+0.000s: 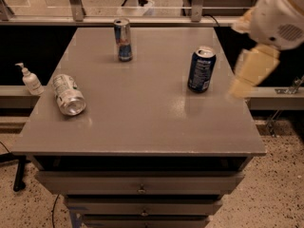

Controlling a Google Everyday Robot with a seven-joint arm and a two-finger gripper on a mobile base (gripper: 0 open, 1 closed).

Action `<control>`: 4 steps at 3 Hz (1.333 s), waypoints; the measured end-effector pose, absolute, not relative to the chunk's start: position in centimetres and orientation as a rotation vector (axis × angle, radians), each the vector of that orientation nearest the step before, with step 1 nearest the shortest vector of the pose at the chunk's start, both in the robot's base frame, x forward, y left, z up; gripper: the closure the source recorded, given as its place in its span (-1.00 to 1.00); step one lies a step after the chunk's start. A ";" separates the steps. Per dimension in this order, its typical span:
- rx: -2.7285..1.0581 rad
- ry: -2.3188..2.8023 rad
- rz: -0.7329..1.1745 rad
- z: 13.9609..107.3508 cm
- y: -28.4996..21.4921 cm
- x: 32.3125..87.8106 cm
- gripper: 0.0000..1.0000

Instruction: Pick redbull can

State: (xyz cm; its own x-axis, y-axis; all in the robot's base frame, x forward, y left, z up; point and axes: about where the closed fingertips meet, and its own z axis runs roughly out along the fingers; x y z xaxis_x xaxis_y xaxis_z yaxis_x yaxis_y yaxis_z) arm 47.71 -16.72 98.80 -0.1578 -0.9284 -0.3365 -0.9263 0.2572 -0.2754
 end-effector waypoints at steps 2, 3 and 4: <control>-1.566 1.755 0.217 102.8 -1.9 57.7 -1.00; -1.513 1.707 0.309 101.6 2.8 61.4 -1.00; -1.467 1.729 0.385 98.8 5.9 63.6 -1.00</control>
Offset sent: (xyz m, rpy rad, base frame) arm 0.1486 0.2217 0.0598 0.4819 -0.2437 0.2013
